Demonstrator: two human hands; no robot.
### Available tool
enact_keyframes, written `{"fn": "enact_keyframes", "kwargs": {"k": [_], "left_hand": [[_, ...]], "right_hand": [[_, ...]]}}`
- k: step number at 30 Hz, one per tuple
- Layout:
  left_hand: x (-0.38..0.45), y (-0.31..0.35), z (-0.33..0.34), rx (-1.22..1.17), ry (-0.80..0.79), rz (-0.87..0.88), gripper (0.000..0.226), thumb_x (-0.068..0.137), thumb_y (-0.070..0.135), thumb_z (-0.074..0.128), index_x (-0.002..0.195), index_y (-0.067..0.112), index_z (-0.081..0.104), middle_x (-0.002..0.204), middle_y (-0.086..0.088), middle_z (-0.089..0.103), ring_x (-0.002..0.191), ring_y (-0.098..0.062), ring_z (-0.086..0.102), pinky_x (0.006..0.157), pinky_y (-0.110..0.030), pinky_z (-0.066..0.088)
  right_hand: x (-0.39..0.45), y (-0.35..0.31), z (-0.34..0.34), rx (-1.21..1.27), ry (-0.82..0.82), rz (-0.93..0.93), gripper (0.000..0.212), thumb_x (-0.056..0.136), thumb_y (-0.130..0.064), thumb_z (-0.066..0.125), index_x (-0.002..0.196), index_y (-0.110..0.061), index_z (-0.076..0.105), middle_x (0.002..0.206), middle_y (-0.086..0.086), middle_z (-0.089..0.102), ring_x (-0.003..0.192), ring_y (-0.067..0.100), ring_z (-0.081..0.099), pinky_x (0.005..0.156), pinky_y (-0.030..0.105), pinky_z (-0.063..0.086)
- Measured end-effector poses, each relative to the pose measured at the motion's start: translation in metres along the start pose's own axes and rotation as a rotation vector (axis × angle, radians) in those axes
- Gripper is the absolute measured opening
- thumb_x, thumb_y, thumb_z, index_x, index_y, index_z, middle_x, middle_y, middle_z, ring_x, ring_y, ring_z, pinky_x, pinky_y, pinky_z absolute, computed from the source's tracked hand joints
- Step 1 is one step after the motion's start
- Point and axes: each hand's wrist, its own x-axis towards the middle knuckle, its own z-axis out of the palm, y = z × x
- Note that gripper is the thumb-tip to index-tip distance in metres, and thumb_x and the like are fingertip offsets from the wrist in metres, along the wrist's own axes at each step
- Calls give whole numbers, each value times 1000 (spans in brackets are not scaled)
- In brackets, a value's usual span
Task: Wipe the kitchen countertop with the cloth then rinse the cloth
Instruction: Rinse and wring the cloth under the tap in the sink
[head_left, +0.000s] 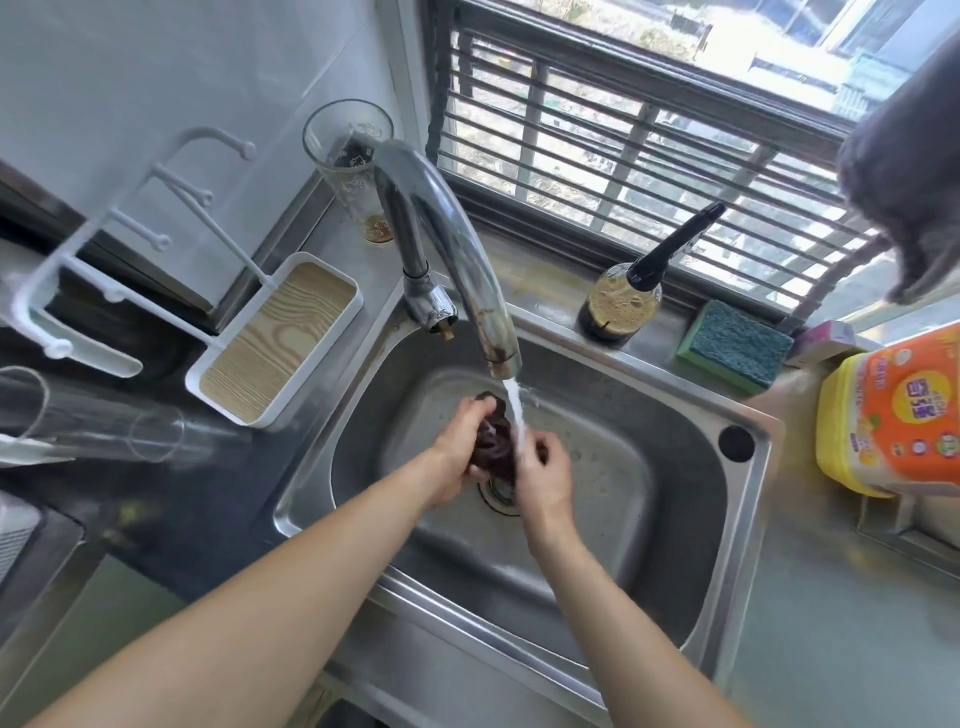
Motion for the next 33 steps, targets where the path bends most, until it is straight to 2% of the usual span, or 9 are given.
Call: {"fn": "enact_keyframes", "kwargs": {"k": [2, 4, 7, 10, 16, 20, 23, 30, 33], "left_hand": [[7, -1, 0, 55, 145, 27, 57, 81, 69, 53, 110, 21, 62, 109, -9, 69, 91, -25, 69, 77, -38, 58], [7, -2, 2, 103, 254, 50, 61, 80, 69, 54, 109, 17, 67, 103, -9, 72, 97, -29, 68, 92, -41, 55], [-8, -10, 13, 113, 181, 79, 39, 97, 44, 59, 75, 13, 68, 72, -2, 70, 73, -22, 65, 73, -29, 52], [-23, -20, 29, 226, 68, 76, 38, 102, 33, 54, 71, 14, 65, 66, 1, 63, 64, -13, 57, 64, -24, 47], [5, -8, 12, 170, 173, -91, 76, 91, 73, 36, 104, 8, 72, 108, -12, 75, 101, -29, 71, 95, -44, 57], [-12, -17, 18, 253, 45, 12, 51, 102, 55, 39, 83, 16, 67, 82, -5, 74, 76, -24, 67, 67, -32, 56], [-27, -24, 29, 264, -123, 8, 49, 106, 48, 38, 72, 17, 53, 46, 10, 54, 42, -6, 49, 41, -14, 34], [6, -11, 13, 183, 59, 47, 40, 102, 40, 47, 78, 13, 65, 81, -7, 67, 87, -24, 61, 80, -37, 50], [-13, -17, 17, 352, -151, 121, 32, 102, 39, 44, 81, 19, 58, 70, 2, 60, 64, -13, 55, 56, -26, 50]], "right_hand": [[-23, 3, 10, -149, 15, -314, 27, 89, -44, 64, 77, -22, 55, 73, -6, 62, 71, 14, 58, 72, 28, 48], [-39, 1, 17, -212, 63, -488, 22, 93, -26, 66, 77, -18, 53, 71, -6, 55, 68, 12, 49, 66, 17, 38], [-16, -5, 19, -131, 175, -252, 30, 98, -27, 62, 71, -17, 54, 66, -3, 59, 68, 21, 54, 64, 29, 35], [21, -17, 4, -87, 325, 143, 33, 100, -35, 53, 85, -10, 68, 94, 15, 74, 92, 38, 65, 77, 38, 44], [-43, -17, 22, -145, 182, -231, 31, 91, -36, 50, 68, -17, 53, 71, 9, 68, 72, 32, 60, 65, 35, 36], [-8, -17, 12, -205, 254, -56, 43, 98, -42, 49, 78, -10, 68, 86, 17, 73, 85, 40, 64, 70, 39, 42], [20, -20, -5, -166, 367, 154, 40, 101, -34, 46, 88, -6, 72, 103, 23, 73, 101, 45, 63, 82, 42, 45], [-33, -25, 17, -222, 179, -234, 38, 99, -38, 52, 79, -9, 69, 84, 15, 73, 84, 38, 64, 66, 34, 30], [2, -22, 1, -257, 191, -12, 39, 104, -39, 48, 98, -13, 76, 108, 20, 74, 103, 41, 64, 77, 38, 40]]}}
